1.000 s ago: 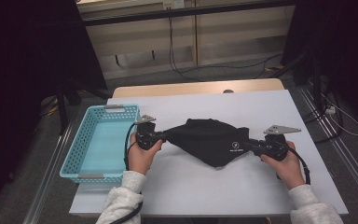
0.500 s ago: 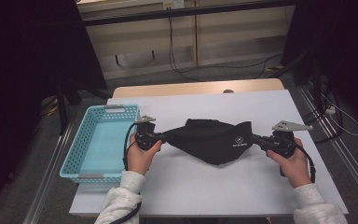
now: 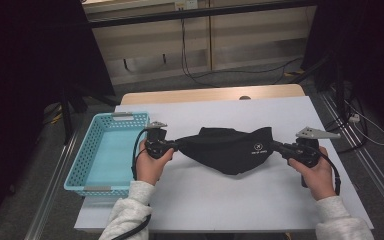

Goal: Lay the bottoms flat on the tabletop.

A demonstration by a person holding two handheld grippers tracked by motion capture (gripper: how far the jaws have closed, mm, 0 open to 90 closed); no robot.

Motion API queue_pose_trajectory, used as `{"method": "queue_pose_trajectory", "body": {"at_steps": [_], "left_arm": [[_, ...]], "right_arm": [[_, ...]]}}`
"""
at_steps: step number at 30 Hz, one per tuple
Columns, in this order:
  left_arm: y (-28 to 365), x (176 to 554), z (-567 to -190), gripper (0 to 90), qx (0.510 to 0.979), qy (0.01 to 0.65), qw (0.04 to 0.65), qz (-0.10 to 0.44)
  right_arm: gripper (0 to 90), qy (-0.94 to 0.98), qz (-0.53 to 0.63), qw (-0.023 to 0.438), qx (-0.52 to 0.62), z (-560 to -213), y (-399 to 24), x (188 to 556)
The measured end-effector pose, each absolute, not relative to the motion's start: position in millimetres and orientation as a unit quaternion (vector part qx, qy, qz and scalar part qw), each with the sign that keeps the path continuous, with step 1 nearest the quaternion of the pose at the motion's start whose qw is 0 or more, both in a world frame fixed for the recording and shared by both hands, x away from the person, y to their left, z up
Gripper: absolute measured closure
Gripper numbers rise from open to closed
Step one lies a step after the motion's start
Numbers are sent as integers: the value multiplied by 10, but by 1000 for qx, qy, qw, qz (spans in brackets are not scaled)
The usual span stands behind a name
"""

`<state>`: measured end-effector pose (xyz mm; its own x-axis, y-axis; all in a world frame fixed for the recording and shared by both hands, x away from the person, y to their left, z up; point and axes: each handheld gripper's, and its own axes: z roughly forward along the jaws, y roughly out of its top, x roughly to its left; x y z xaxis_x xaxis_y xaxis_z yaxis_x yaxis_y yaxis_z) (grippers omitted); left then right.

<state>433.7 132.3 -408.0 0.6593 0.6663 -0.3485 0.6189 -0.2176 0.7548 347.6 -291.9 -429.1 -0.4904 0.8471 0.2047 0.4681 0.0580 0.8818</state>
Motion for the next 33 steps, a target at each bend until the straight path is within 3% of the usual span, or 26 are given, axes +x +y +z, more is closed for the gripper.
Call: {"method": "queue_pose_trajectory", "body": {"at_steps": [23,33], "left_arm": [[1376,4347,-3733,848,776,407,481,29],[1410,4346,-3801,848,778,411,474,21]], "right_arm": [[885,690,529,194,454,-4050,-2906,3396],[885,696,521,195,454,-4082,-2855,3412]]}}
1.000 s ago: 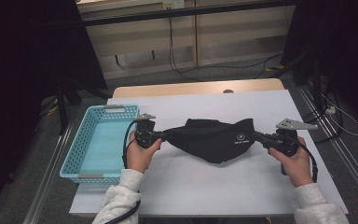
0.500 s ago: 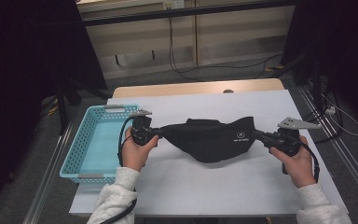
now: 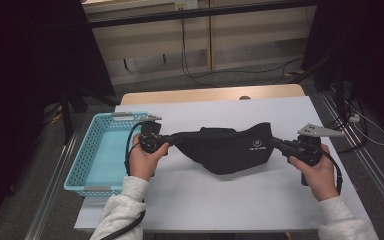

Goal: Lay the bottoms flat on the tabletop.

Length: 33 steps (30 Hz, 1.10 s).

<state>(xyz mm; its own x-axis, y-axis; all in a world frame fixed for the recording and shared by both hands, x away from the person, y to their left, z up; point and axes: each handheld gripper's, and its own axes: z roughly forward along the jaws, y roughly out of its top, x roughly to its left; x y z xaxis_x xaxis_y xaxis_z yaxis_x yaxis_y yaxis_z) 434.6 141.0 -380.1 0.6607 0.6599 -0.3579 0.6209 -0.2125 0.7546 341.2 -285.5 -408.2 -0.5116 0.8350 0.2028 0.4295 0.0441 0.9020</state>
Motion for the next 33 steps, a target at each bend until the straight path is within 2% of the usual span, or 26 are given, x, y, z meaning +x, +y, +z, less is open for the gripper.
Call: {"method": "queue_pose_trajectory", "body": {"at_steps": [9,14,16,17,19,20,21,23,26,28,29,31,33], "left_arm": [[1357,4561,-3713,848,774,424,470,13],[1298,4896,-3664,848,772,439,460,4],[1256,5112,-3587,848,773,440,457,10],[1235,5237,-3525,848,766,445,464,18],[1178,5459,-3390,828,752,437,486,85],[1144,5547,-3365,714,743,431,491,146],[1089,5658,-3430,284,734,455,475,168],[1083,5662,-3496,263,735,468,468,148],[1075,5553,-3729,211,752,464,452,121],[1098,5436,-3861,205,756,460,450,119],[1114,5371,-3913,200,759,457,450,115],[1125,5229,-3987,191,768,450,443,111],[1132,5088,-4029,184,776,437,441,111]], "right_arm": [[884,697,513,200,459,-4034,-2857,3563],[885,701,498,193,472,-4019,-2882,3822],[886,703,485,190,484,-3983,-2879,4031],[887,702,480,193,489,-3932,-2874,4174],[881,668,495,209,515,-3744,-2866,4503],[837,635,511,220,536,-3654,-2856,4649],[652,600,501,259,567,-3557,-2770,4842],[634,613,488,265,563,-3561,-2703,4883],[470,643,477,247,546,-3711,-2532,4800],[446,664,466,235,535,-3842,-2483,4647],[393,679,462,227,524,-3965,-2479,4467],[379,687,453,227,521,-4017,-2487,4374],[345,704,435,231,512,-4155,-2513,4094]]}}
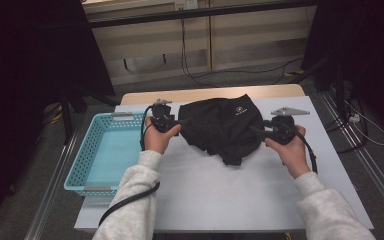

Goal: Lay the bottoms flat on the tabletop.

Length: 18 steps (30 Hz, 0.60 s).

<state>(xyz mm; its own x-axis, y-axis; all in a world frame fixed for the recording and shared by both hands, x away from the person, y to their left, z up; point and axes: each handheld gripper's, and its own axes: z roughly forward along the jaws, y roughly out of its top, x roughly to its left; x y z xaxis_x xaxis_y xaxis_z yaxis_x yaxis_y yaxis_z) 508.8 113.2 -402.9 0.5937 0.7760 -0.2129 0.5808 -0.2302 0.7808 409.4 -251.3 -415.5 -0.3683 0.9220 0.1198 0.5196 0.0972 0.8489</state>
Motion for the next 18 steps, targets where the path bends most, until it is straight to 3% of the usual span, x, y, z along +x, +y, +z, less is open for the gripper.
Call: {"method": "queue_pose_trajectory", "body": {"at_steps": [9,18], "left_arm": [[1142,4565,-4115,155,786,406,454,110],[1117,4288,-4240,127,795,379,460,109]], "right_arm": [[283,730,424,235,482,-4372,-2402,3501],[267,746,426,225,459,-4481,-2208,3413]]}}
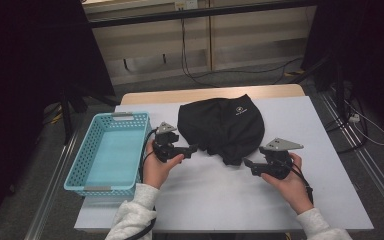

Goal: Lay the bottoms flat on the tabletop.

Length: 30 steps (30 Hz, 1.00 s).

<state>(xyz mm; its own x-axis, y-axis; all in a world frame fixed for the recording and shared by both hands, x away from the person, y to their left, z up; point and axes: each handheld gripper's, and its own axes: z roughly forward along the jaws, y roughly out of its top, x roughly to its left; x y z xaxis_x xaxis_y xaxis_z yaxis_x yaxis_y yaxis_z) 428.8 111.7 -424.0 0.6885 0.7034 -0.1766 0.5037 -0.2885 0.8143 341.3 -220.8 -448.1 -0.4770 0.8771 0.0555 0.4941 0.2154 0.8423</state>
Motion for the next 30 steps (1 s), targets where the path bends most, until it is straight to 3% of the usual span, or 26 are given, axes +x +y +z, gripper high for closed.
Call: {"method": "queue_pose_trajectory", "body": {"at_steps": [9,15,23,28,30], "left_arm": [[1168,4221,-4351,121,807,372,445,114],[1174,4182,-4375,115,810,371,439,115],[1157,4152,-4377,116,811,366,441,117],[1143,4142,-4390,116,814,363,439,116],[1147,4146,-4392,116,813,363,439,116]], "right_arm": [[362,755,421,221,451,-4520,-2127,3429],[549,779,415,199,426,-4539,-2009,3418],[573,795,400,203,408,-4542,-1843,3457],[668,803,378,206,412,-4619,-1809,3533],[758,806,374,199,413,-4649,-1801,3550]]}}
